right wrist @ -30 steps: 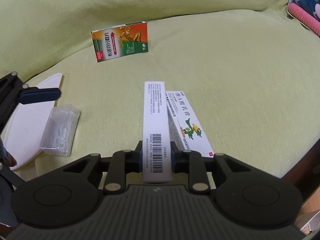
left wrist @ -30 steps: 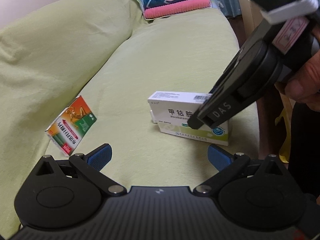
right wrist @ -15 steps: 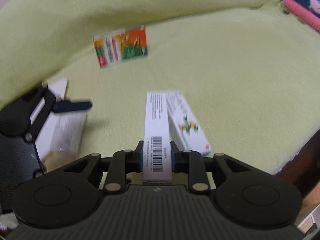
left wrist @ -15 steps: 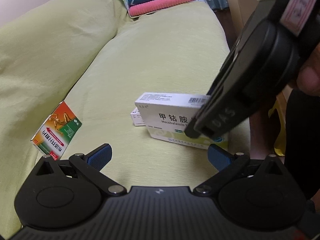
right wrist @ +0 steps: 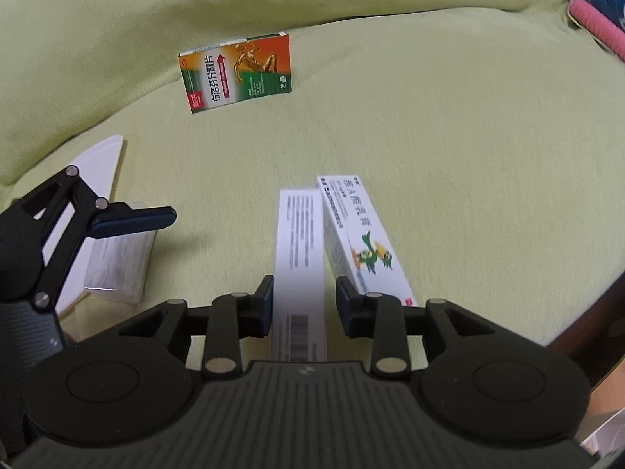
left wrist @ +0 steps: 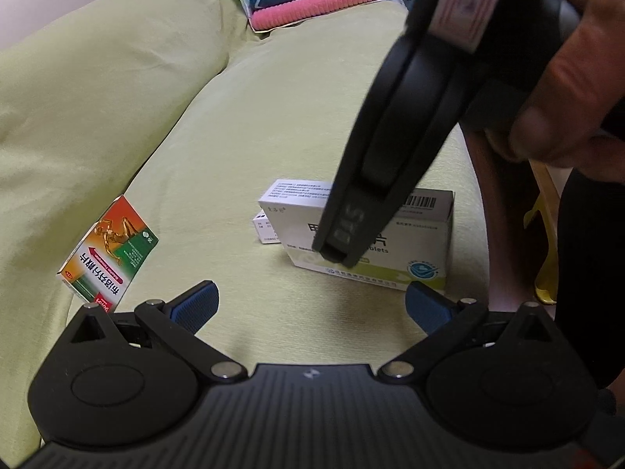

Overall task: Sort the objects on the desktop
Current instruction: 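Lift the white medicine box with the right gripper and tilt it upright, then carry the white medicine box with the right gripper over the white bin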

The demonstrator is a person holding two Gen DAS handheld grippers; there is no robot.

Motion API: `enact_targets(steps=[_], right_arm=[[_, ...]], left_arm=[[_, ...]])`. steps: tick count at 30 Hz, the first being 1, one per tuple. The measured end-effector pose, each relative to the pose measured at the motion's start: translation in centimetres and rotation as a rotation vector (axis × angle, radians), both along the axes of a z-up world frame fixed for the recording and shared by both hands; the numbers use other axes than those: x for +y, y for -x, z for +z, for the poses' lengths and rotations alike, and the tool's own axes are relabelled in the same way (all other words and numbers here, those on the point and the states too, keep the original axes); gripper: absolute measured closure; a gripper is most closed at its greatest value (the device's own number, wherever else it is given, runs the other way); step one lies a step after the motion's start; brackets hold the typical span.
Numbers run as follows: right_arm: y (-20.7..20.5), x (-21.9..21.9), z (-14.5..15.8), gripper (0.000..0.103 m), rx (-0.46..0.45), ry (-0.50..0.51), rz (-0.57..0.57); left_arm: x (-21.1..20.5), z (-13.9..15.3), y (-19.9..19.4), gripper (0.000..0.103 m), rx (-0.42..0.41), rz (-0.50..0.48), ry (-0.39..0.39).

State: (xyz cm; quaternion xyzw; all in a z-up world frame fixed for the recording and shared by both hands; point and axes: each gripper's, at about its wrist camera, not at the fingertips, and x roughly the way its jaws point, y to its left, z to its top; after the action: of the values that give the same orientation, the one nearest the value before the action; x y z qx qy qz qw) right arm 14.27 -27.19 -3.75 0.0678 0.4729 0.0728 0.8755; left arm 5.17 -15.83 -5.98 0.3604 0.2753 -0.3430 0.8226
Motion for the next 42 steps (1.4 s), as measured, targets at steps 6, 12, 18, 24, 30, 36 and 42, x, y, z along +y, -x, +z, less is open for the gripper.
enact_targets(steps=[6,12,18,24,30,36,42], right_arm=[[-0.6,1.2,-1.1,0.080,0.019,0.050,0.027],[0.2,1.1,-0.7,0.081,-0.018,0.052,0.020],[1.4,0.2,1.1,0.081,-0.067,0.023,-0.005],[2.4,-0.6,2.5,0.081,-0.099,0.003,-0.025],[3.8,-1.6,3.3,0.081,-0.119,-0.002,-0.051],[5.9,-3.6,4.8,0.081,-0.156,-0.007,-0.103],[9.1,-6.5,6.2,0.081,-0.190,0.005,-0.176]], left_arm=[[0.4,0.0,-0.1,0.000,0.001,0.006,0.000],[0.5,0.3,-0.2,0.000,-0.004,0.009,0.007],[-0.1,0.8,0.3,0.000,-0.011,-0.011,0.013],[-1.0,1.6,1.0,0.000,-0.019,-0.041,0.018],[-2.4,2.6,2.0,0.000,-0.041,-0.081,0.009],[-4.4,3.6,3.2,0.000,-0.060,-0.146,0.006],[-8.1,4.2,5.1,0.000,-0.073,-0.259,0.000]])
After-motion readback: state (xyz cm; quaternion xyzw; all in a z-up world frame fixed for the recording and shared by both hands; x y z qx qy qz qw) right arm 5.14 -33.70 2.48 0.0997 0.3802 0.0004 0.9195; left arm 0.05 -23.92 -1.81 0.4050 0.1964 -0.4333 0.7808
